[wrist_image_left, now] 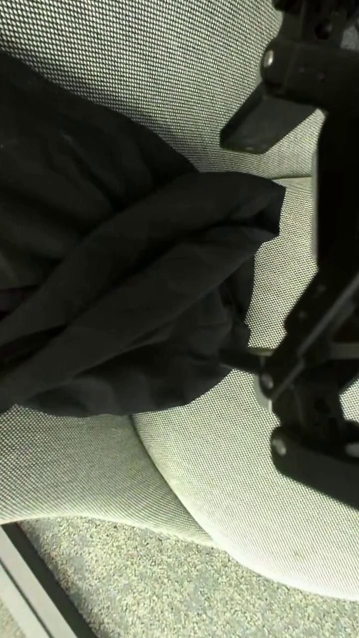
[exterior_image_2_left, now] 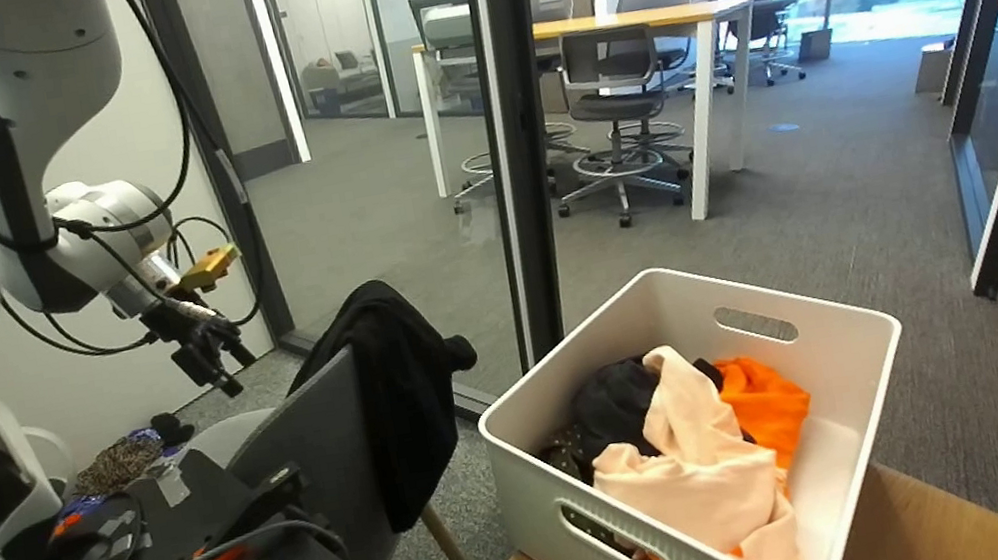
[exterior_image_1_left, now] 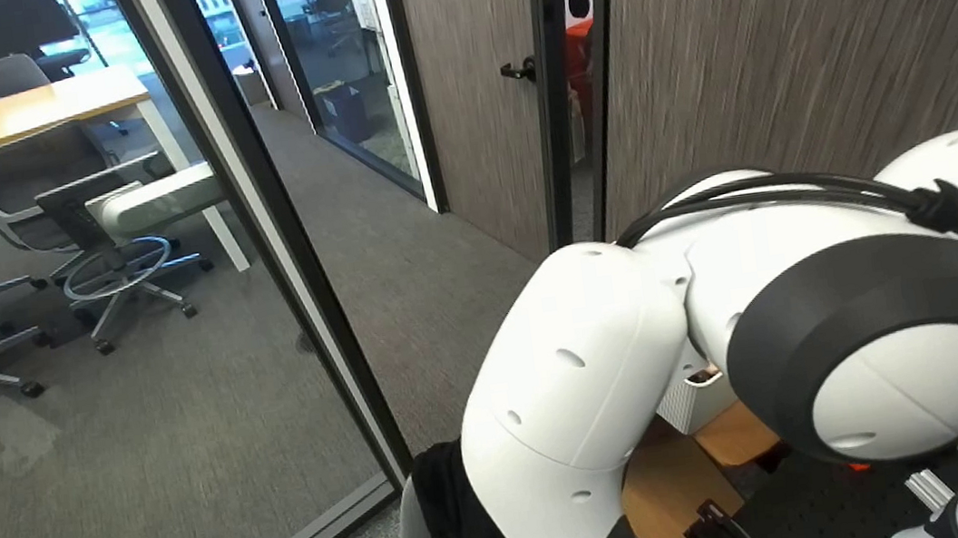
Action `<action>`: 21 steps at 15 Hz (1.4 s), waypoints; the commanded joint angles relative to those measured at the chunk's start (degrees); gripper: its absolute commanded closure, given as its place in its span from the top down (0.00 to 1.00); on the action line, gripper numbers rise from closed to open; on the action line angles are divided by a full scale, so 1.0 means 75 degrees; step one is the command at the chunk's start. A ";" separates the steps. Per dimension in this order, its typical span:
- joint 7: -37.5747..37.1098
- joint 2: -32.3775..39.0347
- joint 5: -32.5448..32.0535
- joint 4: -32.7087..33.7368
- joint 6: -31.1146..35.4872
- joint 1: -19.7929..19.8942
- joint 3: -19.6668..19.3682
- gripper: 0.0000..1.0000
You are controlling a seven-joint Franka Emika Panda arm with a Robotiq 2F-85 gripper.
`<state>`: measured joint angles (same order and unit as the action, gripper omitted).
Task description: Pick up the shirt from the chair and put it in the white bin
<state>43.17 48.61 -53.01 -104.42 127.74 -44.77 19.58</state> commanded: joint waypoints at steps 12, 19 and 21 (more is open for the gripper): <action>-0.0174 0.0629 -0.1218 -0.0038 0.0845 0.2131 -0.0988 1.00; -0.0074 0.0525 -0.1402 -0.0275 0.1236 0.2792 -0.0956 1.00; 0.0089 0.0522 -0.1271 -0.0272 0.1128 0.2952 -0.0877 1.00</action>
<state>42.07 52.20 -60.65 -107.10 136.37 -26.33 14.36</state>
